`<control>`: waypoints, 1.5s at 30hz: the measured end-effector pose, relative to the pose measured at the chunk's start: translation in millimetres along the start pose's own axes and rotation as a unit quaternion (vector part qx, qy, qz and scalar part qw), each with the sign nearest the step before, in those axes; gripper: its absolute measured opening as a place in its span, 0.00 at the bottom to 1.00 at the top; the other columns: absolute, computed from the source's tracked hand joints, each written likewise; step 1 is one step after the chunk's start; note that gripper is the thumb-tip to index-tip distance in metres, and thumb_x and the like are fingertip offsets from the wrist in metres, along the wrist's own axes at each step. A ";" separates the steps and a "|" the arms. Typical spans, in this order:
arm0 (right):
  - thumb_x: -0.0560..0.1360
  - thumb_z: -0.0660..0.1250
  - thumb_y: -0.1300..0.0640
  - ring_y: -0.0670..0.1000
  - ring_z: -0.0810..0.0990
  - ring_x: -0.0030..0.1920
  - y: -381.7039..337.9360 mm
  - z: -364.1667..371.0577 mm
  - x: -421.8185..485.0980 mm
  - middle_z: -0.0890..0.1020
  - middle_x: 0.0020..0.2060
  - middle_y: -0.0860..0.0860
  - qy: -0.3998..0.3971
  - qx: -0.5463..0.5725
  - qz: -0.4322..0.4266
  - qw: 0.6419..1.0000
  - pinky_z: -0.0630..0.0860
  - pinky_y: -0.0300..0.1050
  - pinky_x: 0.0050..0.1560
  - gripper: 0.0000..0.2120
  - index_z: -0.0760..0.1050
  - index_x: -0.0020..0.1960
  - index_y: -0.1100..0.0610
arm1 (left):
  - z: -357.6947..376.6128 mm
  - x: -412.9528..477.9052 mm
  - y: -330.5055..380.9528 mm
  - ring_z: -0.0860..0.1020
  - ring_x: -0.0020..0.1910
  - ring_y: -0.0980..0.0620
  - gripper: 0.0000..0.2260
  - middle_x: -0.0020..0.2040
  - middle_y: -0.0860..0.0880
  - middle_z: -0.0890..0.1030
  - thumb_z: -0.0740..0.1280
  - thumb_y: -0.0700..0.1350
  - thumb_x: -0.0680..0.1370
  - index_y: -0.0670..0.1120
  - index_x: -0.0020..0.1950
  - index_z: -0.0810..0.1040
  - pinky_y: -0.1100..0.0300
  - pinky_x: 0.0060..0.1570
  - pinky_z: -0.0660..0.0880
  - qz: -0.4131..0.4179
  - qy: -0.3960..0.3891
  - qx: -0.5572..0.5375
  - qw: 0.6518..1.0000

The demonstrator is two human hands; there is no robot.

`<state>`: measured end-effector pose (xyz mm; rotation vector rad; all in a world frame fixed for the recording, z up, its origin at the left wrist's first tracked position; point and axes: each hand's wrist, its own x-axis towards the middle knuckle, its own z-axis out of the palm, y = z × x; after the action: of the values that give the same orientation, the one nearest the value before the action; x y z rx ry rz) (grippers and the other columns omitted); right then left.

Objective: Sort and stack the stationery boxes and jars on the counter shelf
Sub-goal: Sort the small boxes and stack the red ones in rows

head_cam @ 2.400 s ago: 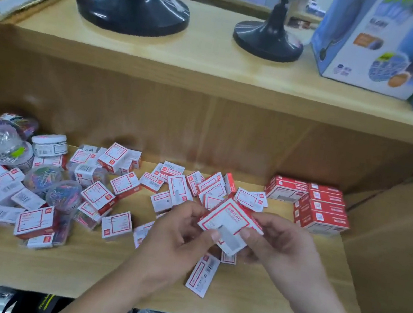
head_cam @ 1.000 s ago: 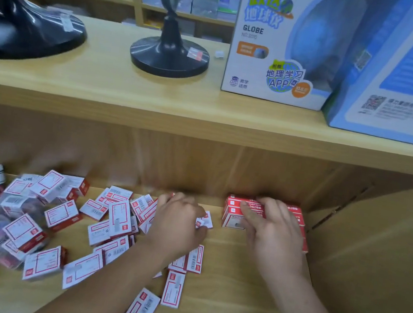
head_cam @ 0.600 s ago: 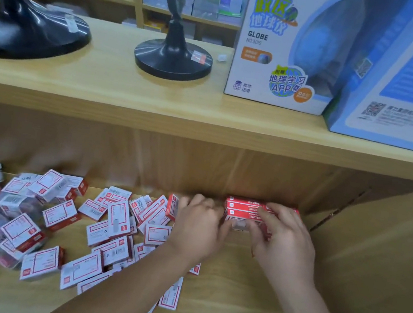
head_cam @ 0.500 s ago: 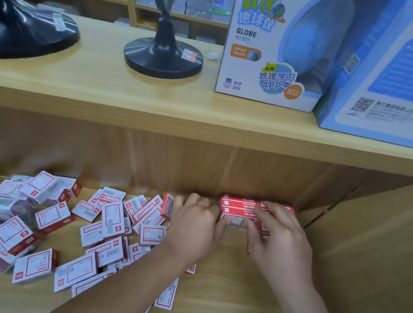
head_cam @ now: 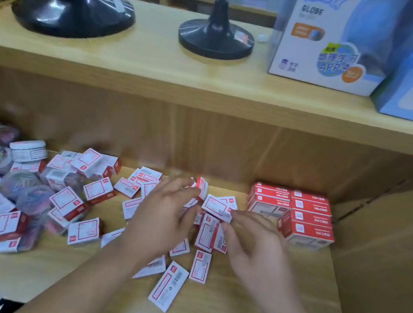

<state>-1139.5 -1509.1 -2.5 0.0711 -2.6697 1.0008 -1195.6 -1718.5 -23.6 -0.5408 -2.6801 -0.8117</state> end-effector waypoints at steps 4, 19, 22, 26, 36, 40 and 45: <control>0.67 0.63 0.32 0.56 0.73 0.67 -8.0 36.9 -17.8 0.78 0.64 0.51 -0.093 -0.050 0.072 0.992 0.69 0.50 0.70 0.37 0.76 0.68 0.53 | -49.7 -55.1 -31.3 0.79 0.60 0.43 0.14 0.60 0.47 0.82 0.69 0.52 0.76 0.47 0.57 0.85 0.56 0.60 0.75 -0.067 0.025 0.029 0.997; 0.61 0.58 0.16 0.55 0.59 0.79 -16.2 69.9 -36.0 0.69 0.76 0.50 -0.172 -0.151 -0.002 0.973 0.57 0.52 0.77 0.48 0.70 0.73 0.42 | -43.3 -142.2 -49.7 0.73 0.71 0.42 0.29 0.74 0.47 0.73 0.70 0.63 0.75 0.54 0.73 0.75 0.40 0.71 0.67 -0.037 -0.049 0.096 0.993; 0.60 0.59 0.17 0.56 0.62 0.77 -17.1 69.9 -37.8 0.70 0.74 0.49 -0.162 -0.158 0.019 0.974 0.64 0.53 0.75 0.49 0.73 0.72 0.44 | -52.1 -136.4 -50.5 0.77 0.60 0.42 0.28 0.63 0.48 0.78 0.74 0.64 0.70 0.54 0.67 0.80 0.40 0.67 0.70 -0.044 -0.027 0.110 0.993; 0.62 0.63 0.21 0.58 0.68 0.73 -15.4 70.6 -37.2 0.75 0.70 0.51 -0.150 -0.141 0.008 0.979 0.69 0.57 0.71 0.46 0.73 0.73 0.47 | -53.3 -143.1 -52.7 0.78 0.60 0.43 0.24 0.58 0.49 0.80 0.72 0.63 0.71 0.52 0.63 0.82 0.38 0.70 0.67 -0.043 -0.034 0.136 0.989; 0.65 0.62 0.23 0.59 0.71 0.68 -12.1 72.7 -38.0 0.76 0.62 0.50 -0.138 -0.148 -0.023 0.979 0.73 0.56 0.64 0.43 0.74 0.72 0.47 | -56.3 -143.9 -56.4 0.76 0.65 0.43 0.15 0.64 0.47 0.81 0.67 0.52 0.82 0.43 0.59 0.83 0.45 0.68 0.71 -0.047 0.035 0.099 0.993; 0.64 0.61 0.21 0.56 0.68 0.69 -17.1 67.5 -36.4 0.74 0.65 0.46 -0.156 -0.162 0.002 0.974 0.72 0.53 0.64 0.44 0.72 0.73 0.44 | -66.1 -129.0 -59.6 0.75 0.65 0.41 0.15 0.65 0.48 0.80 0.66 0.52 0.82 0.44 0.60 0.84 0.43 0.65 0.72 -0.048 0.070 0.092 0.992; 0.71 0.62 0.29 0.53 0.71 0.68 -21.6 58.6 -32.6 0.76 0.65 0.45 -0.173 -0.141 -0.007 0.975 0.72 0.50 0.66 0.33 0.74 0.71 0.44 | -57.5 -115.1 -64.5 0.69 0.72 0.36 0.16 0.69 0.44 0.76 0.66 0.52 0.80 0.46 0.64 0.81 0.36 0.70 0.67 -0.058 0.006 0.129 0.990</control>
<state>-1119.8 -1565.3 -40.0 0.2227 -3.0946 0.6429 -1111.8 -1832.3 -50.9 -0.3183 -2.7677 -0.4827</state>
